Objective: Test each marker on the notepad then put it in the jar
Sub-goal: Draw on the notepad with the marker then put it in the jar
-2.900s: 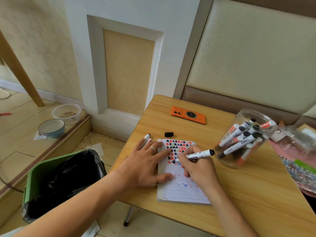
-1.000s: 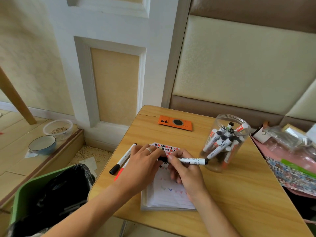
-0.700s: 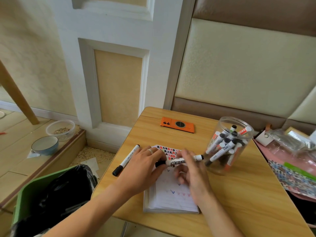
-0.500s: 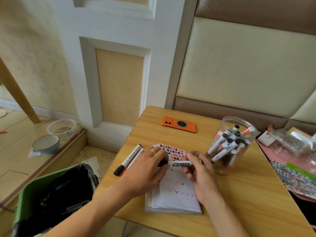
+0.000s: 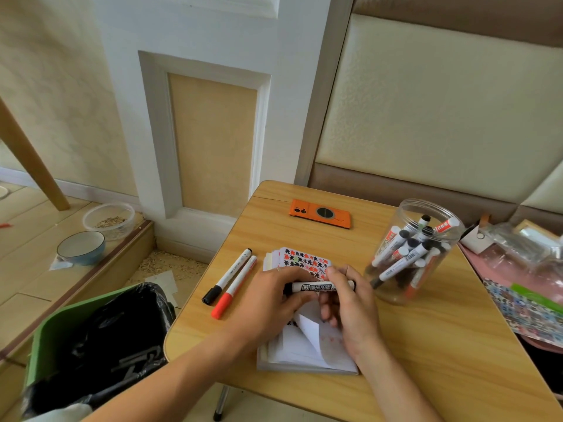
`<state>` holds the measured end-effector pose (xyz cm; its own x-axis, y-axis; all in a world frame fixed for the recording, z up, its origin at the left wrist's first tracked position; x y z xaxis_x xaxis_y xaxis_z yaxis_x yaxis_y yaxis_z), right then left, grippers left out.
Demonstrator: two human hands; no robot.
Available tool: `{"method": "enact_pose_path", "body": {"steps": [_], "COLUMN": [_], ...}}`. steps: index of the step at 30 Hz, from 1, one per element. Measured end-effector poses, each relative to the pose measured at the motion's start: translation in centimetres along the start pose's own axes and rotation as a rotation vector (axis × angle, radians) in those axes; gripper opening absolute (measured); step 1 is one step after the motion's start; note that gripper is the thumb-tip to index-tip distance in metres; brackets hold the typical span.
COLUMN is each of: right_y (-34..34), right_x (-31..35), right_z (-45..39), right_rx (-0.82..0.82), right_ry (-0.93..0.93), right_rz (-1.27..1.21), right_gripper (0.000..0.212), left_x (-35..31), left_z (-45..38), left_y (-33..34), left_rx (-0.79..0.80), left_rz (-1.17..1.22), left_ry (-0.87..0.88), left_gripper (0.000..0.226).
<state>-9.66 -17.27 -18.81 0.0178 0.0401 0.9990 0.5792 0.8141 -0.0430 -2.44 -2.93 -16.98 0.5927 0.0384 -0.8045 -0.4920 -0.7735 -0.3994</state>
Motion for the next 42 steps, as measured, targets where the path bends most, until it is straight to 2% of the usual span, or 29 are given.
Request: {"method": "enact_pose_path", "body": {"steps": [8, 12, 14, 16, 18, 23, 27, 29, 31, 35, 37, 40, 42], "right_y": [0.0, -0.1, -0.2, -0.9, -2.0, -6.6, -10.6, -12.1, -13.2, -13.0, -12.3, -11.2, -11.0], "right_x": [0.1, 0.5, 1.2, 2.7, 5.3, 13.8, 19.3, 20.4, 20.5, 18.6, 17.0, 15.2, 15.0], "right_z": [0.1, -0.1, -0.1, 0.0, 0.1, 1.7, 1.7, 0.5, -1.2, -4.6, -6.1, -7.3, -7.5], "right_rx": [-0.016, 0.056, 0.097, 0.078, -0.005, -0.388, -0.65, -0.713, -0.693, -0.535, -0.403, -0.215, -0.164], "right_ry": [-0.011, 0.023, 0.008, -0.069, -0.216, -0.702, -0.905, -0.902, -0.844, -0.677, -0.557, -0.359, -0.284], "right_rz": [0.015, -0.043, -0.089, -0.055, 0.021, 0.399, 0.673, 0.754, 0.807, 0.934, 1.028, 1.209, 1.245], "right_gripper": [0.02, 0.016, 0.009, 0.012, 0.012, 0.013, 0.019, 0.02, 0.017, 0.008, 0.008, 0.02, 0.037], "left_x": [0.1, 0.0, 0.0, 0.0, 0.1, 1.0, 1.1, 1.0, 1.0, 0.8, 0.9, 0.8, 0.5], "left_z": [0.1, -0.2, -0.4, -0.4, -0.2, 0.8, 0.8, 0.7, 0.5, 0.3, 0.3, 0.2, 0.1], "left_y": [0.2, -0.1, -0.5, -0.8, -0.8, -0.8, -0.8, -0.5, -0.2, 0.4, 0.7, 0.8, 0.8], "left_rx": [-0.009, 0.007, 0.026, 0.053, 0.083, 0.163, 0.184, 0.188, 0.193, 0.189, 0.194, 0.196, 0.192], "left_rz": [0.01, 0.013, -0.037, -0.139, -0.262, -0.395, -0.468, -0.498, -0.522, -0.529, -0.518, -0.523, -0.541], "left_ry": [0.017, 0.001, 0.009, 0.027, 0.018, -0.022, 0.023, 0.047, 0.058, 0.082, 0.098, 0.104, 0.116], "left_gripper": [0.008, 0.008, 0.011, 0.014, 0.02, 0.03, 0.025, 0.03, 0.028, 0.018, 0.017, 0.016, 0.017]}}
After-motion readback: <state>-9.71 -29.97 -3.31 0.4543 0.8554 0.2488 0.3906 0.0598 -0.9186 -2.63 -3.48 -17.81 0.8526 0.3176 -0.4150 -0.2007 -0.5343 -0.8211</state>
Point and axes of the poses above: each hand's wrist, its own z-axis away from the middle knuckle, its own y-axis out of the palm, x = y × z, the point moved 5 cm from there along -z, towards the middle knuckle, and after that the axes turned 8 degrees about z, right-handed, at the moved point
